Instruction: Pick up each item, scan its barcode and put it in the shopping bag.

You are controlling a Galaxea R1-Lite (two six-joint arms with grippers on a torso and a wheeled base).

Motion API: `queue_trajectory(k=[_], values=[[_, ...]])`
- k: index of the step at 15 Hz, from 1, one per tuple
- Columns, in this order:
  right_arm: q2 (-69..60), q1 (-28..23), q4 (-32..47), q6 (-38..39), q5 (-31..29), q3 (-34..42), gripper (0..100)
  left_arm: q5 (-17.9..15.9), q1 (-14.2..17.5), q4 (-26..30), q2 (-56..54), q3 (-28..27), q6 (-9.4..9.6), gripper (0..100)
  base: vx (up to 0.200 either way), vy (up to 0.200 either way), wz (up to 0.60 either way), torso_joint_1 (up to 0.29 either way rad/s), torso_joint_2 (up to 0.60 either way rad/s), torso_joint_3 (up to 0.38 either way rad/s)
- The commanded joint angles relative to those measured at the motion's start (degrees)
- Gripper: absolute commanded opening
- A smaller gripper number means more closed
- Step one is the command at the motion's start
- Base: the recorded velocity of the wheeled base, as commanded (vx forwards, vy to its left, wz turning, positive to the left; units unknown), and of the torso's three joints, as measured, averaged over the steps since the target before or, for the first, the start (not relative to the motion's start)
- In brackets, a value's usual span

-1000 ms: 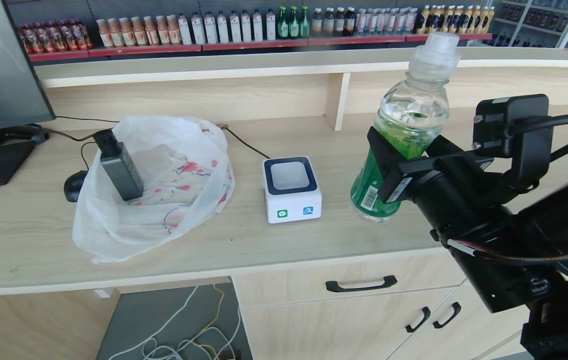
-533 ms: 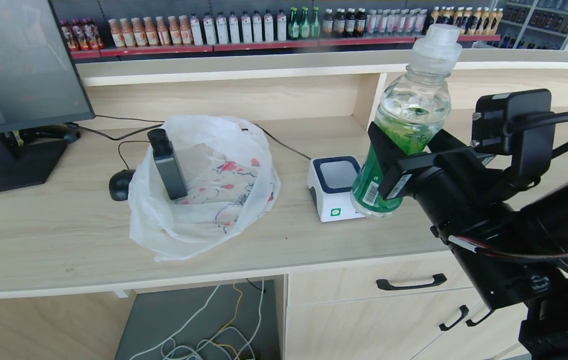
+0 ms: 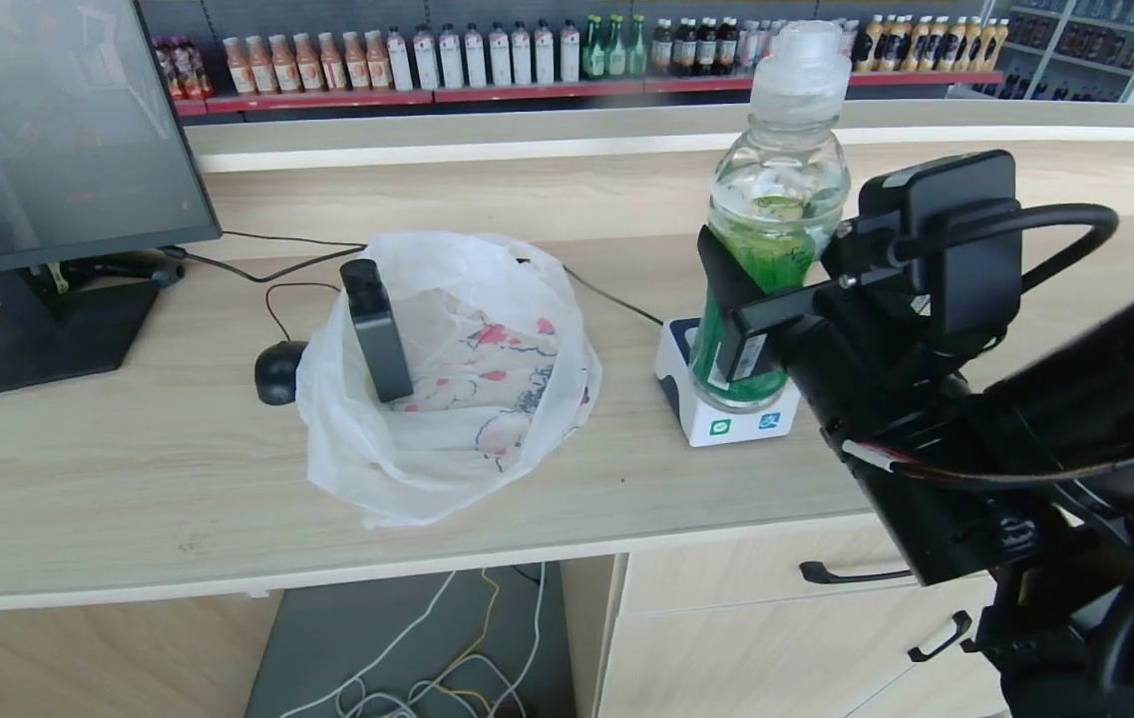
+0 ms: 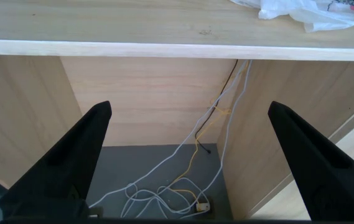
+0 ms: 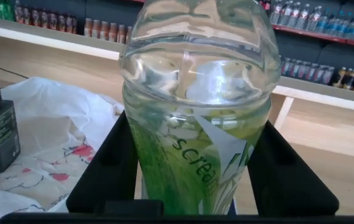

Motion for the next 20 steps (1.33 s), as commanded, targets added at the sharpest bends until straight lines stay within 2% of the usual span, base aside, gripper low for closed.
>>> queue_trajectory(k=[1,11,12,17,20], values=[[2.7,0.28,-0.31,-1.74,-0.08,-1.56,0,0.01,0.04,0.0,-0.02,0.0,0.02,100,0.0,0.0,0.0,0.0,0.0,0.0],[11.32,0.36,-0.31,-12.29,0.45,-17.82,0,0.01,0.04,0.0,-0.02,0.0,0.02,100,0.0,0.0,0.0,0.0,0.0,0.0],[12.2,0.01,-0.31,-13.78,1.15,-21.69,0,0.01,0.04,0.0,-0.02,0.0,0.02,100,0.0,0.0,0.0,0.0,0.0,0.0],[11.76,-6.84,-0.31,-26.53,21.98,-21.43,0,0.01,0.04,0.0,-0.02,0.0,0.02,100,0.0,0.0,0.0,0.0,0.0,0.0],[10.97,-7.19,-0.31,-28.99,26.9,-17.21,0,0.01,0.04,0.0,-0.02,0.0,0.02,100,0.0,0.0,0.0,0.0,0.0,0.0]])
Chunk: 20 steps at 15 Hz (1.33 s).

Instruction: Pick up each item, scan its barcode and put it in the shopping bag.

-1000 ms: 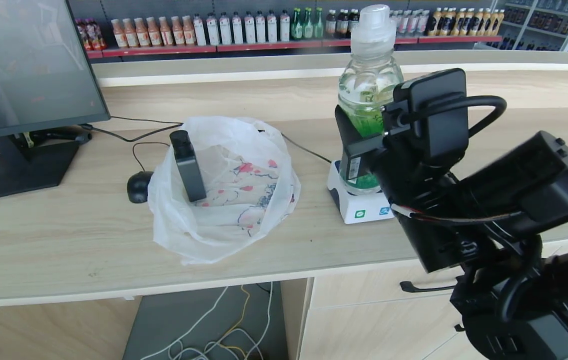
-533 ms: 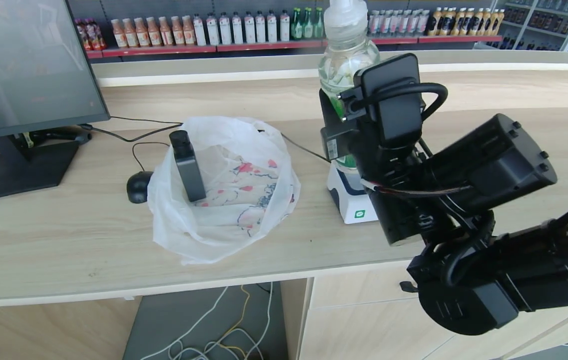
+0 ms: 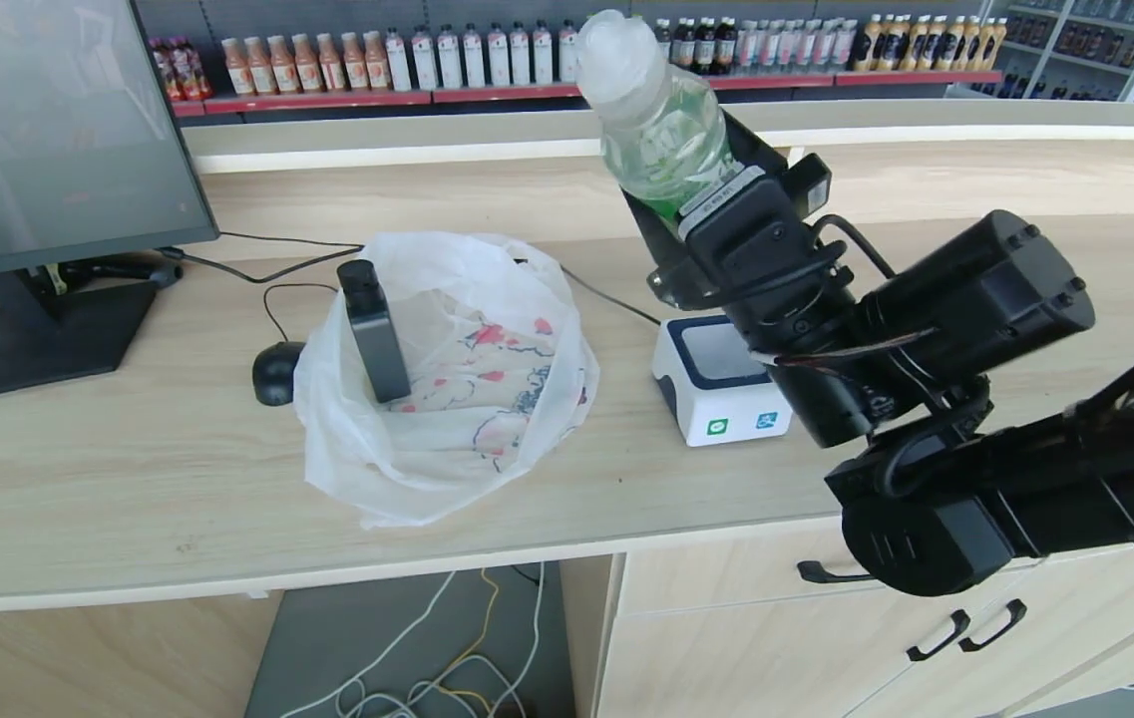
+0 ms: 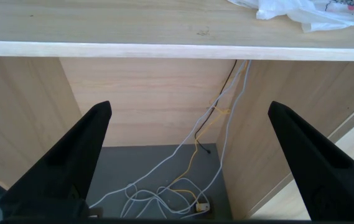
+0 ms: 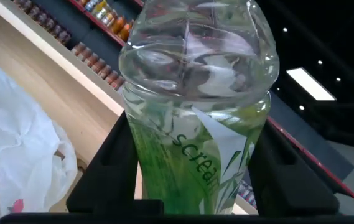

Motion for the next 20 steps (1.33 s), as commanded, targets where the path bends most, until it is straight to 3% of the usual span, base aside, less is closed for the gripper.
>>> queue_trajectory(k=[1,4,9,20], values=[[-2.07,-0.28,-0.09,-3.17,3.78,7.98,0,0.01,0.02,0.0,-0.02,0.0,0.0,100,0.0,0.0,0.0,0.0,0.0,0.0],[-3.91,-0.28,-0.09,-6.15,5.98,15.98,0,0.01,0.02,0.0,-0.02,0.0,0.0,100,0.0,0.0,0.0,0.0,0.0,0.0],[-2.77,-3.36,-0.09,-7.21,14.41,17.3,0,0.01,0.02,0.0,-0.02,0.0,0.0,100,0.0,0.0,0.0,0.0,0.0,0.0],[-0.4,-5.73,-0.09,-8.44,18.63,15.63,0,0.01,-0.07,0.0,-0.02,0.0,0.0,100,0.0,0.0,0.0,0.0,0.0,0.0]])
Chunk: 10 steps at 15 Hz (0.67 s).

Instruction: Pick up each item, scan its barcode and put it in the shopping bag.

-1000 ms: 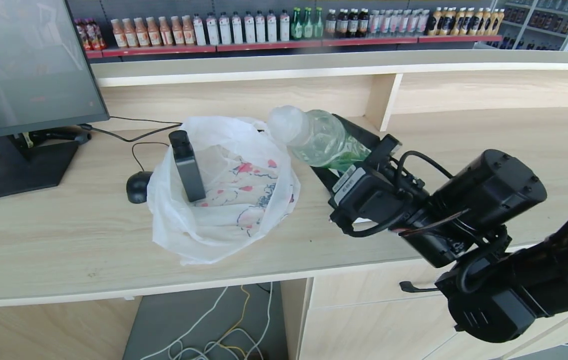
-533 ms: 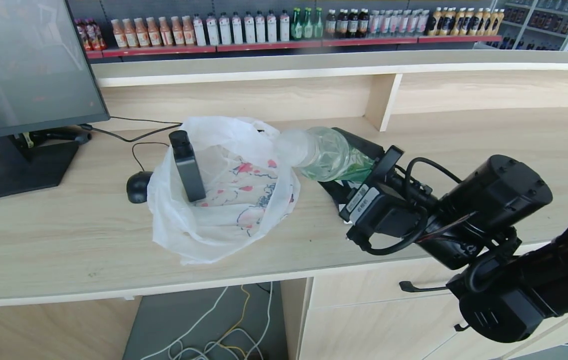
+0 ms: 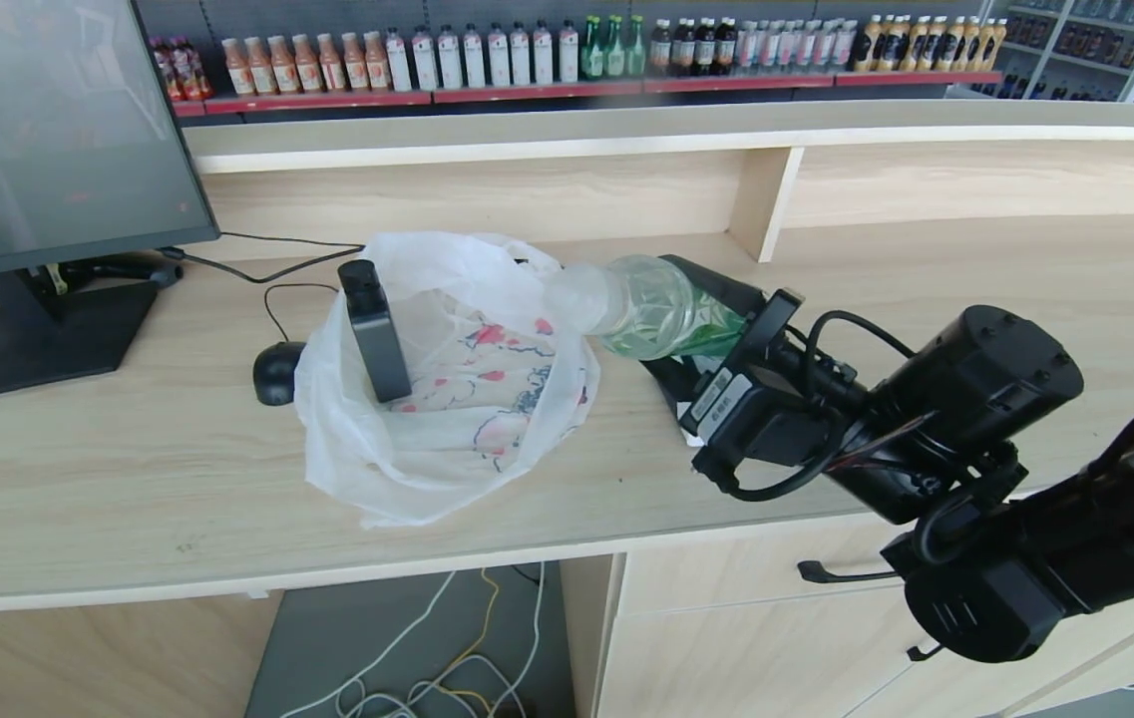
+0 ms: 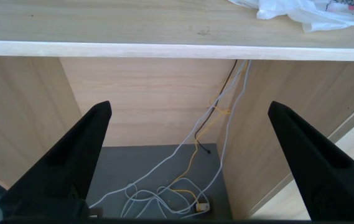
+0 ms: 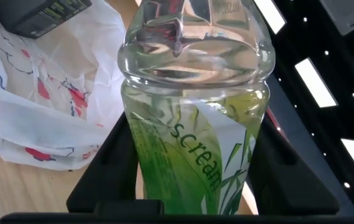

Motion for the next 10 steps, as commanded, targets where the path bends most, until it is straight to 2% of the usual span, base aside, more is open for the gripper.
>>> queue_trajectory(k=[1,10], values=[[0.69,-0.29,0.05,0.04,0.01,-0.25,0,0.01,-0.05,0.0,-0.02,0.0,0.0,100,0.0,0.0,0.0,0.0,0.0,0.0],[2.27,-0.29,0.05,0.22,0.01,-3.41,0,0.01,-0.05,0.0,-0.02,0.0,0.0,100,0.0,0.0,0.0,0.0,0.0,0.0]])
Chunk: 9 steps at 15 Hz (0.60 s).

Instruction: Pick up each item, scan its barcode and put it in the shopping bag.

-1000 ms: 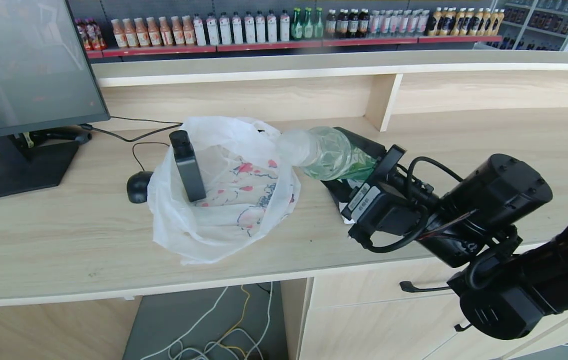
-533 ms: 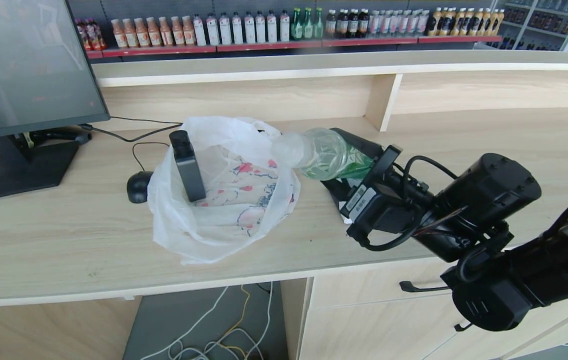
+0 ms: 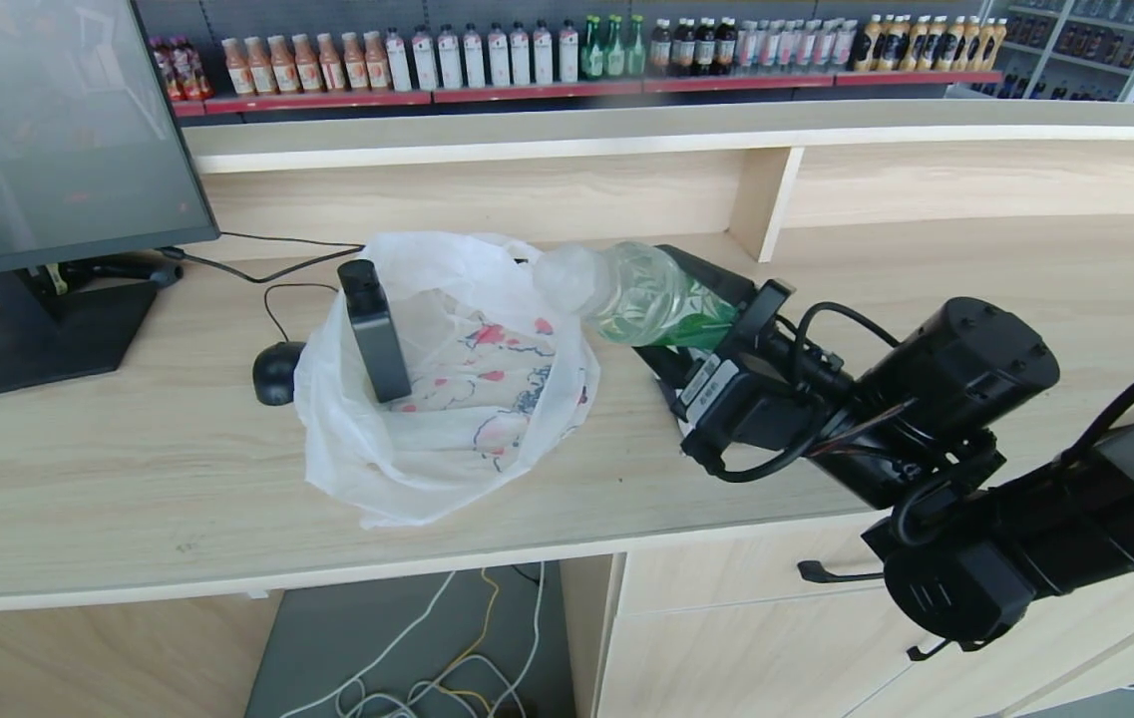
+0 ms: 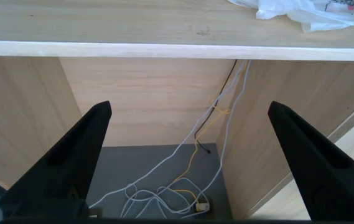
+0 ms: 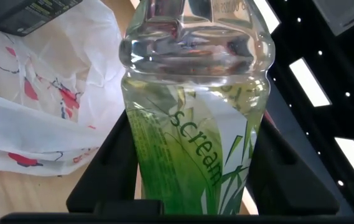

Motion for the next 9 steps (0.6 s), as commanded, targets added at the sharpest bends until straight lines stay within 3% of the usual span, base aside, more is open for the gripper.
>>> queue_trajectory(k=[1,9], values=[[0.62,0.02,-0.03,0.15,0.01,-0.75,0,-0.01,0.01,0.0,-0.02,0.0,0.0,100,0.0,0.0,0.0,0.0,0.0,0.0],[1.06,-0.07,-0.03,1.03,0.01,-2.15,0,-0.01,0.01,0.0,-0.02,0.0,0.0,100,0.0,0.0,0.0,0.0,0.0,0.0]])
